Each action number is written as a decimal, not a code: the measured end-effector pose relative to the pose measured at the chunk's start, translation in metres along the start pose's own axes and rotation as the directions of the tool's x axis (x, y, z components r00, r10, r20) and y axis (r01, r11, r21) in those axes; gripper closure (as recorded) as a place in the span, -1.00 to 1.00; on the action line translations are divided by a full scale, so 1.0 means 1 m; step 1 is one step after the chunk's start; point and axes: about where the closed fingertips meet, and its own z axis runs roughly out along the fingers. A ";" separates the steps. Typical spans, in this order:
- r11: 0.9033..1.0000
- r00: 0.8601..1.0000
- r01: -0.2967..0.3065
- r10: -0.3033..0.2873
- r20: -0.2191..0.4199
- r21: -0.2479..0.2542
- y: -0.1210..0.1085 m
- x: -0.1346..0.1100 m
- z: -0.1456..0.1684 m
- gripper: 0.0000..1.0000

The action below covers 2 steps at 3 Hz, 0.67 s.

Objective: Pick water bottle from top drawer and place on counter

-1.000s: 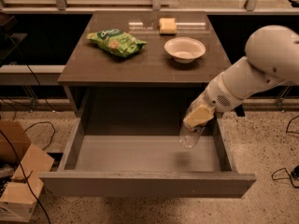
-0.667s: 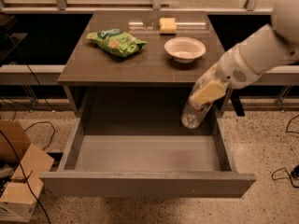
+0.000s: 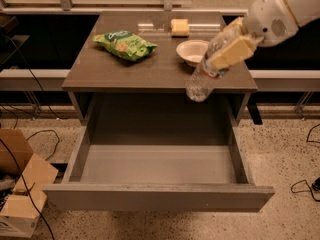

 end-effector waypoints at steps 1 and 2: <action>0.995 0.992 0.090 -0.092 0.083 0.033 -0.020 -0.060 -0.021 1.00; 0.988 0.975 0.109 -0.128 0.183 0.110 -0.042 -0.112 -0.039 1.00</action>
Offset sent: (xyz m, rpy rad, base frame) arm 0.0831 0.0587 0.1837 0.2678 -0.3266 -0.0253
